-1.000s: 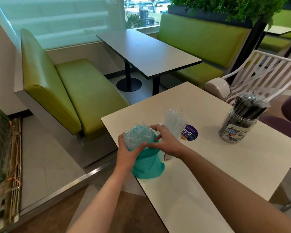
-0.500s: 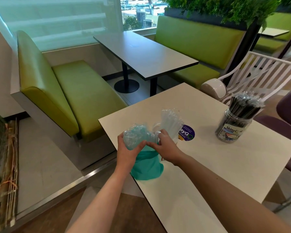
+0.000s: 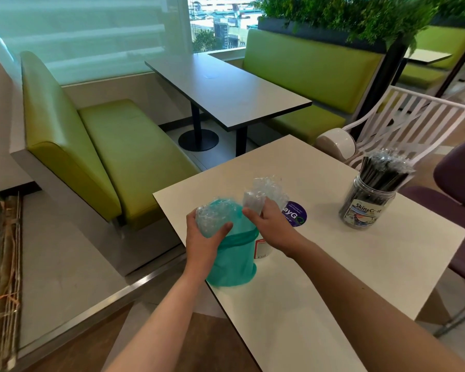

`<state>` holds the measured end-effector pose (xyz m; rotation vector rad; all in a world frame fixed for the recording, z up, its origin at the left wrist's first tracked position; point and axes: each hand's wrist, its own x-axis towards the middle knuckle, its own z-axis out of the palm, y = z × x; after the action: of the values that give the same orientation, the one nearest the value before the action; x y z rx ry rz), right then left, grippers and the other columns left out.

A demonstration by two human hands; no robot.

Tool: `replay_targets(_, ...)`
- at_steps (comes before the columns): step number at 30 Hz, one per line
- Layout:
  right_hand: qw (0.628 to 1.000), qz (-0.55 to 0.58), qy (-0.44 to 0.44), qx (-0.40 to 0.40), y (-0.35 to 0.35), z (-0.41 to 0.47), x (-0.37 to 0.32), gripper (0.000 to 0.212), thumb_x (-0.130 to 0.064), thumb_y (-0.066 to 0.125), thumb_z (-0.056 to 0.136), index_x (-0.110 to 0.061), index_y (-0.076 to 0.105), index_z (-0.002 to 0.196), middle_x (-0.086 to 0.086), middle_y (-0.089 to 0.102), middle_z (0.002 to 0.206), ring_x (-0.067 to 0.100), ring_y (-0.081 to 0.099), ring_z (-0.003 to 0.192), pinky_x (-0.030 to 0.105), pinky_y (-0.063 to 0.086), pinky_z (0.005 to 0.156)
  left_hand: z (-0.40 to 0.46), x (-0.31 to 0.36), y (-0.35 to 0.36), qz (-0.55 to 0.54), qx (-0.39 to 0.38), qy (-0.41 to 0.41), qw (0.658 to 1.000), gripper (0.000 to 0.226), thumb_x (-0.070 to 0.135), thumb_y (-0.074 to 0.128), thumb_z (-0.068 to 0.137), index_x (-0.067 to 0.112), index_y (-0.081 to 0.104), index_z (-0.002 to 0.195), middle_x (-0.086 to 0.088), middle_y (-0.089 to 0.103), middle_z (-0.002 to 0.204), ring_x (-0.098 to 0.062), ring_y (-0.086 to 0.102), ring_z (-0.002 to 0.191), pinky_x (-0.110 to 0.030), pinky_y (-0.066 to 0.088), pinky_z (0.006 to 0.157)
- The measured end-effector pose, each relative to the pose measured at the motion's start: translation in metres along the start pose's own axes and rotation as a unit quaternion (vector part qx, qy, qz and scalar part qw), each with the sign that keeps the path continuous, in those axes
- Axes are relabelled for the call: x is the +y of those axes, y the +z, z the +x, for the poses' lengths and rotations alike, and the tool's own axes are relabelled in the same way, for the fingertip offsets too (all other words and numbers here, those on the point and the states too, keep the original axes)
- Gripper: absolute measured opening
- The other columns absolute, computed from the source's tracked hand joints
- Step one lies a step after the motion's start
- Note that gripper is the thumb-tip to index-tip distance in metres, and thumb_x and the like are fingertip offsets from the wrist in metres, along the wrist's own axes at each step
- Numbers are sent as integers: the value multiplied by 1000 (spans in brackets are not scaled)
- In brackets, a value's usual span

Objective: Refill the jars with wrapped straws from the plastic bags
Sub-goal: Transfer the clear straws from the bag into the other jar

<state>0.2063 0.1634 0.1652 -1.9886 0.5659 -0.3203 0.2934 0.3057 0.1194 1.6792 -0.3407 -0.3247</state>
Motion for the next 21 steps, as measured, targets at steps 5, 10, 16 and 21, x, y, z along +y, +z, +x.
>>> replay_targets(5,998,11,-29,52,-21,4,-26,19,-35,48,99,-21,54,111,-8,64,99,2,60,89,11,44,70,2,-1,1,12,-4,-2,1000,78,51,81,68,41,30,127,10,47,123,-14,53,114,-38,53,95)
replay_targets(10,981,28,-75,175,-51,12,-59,32,-39,46,99,-19,43,123,-9,65,96,4,62,87,16,47,74,2,-2,1,11,-12,-7,1000,79,53,80,69,42,29,128,11,46,126,-14,53,116,-41,52,98)
replay_targets(16,946,21,-110,305,-77,17,-86,41,-37,41,102,-7,34,130,10,61,110,21,62,95,40,54,82,2,-3,0,-1,-13,-11,1000,75,47,80,71,42,30,127,10,47,125,-12,55,113,-39,53,96)
replay_targets(21,935,-48,-84,341,-73,21,-79,42,-35,41,102,-5,32,131,14,61,107,29,65,95,38,55,78,1,-1,0,-5,-8,-16,1000,74,44,80,73,41,29,127,12,46,123,-10,53,111,-30,52,90)
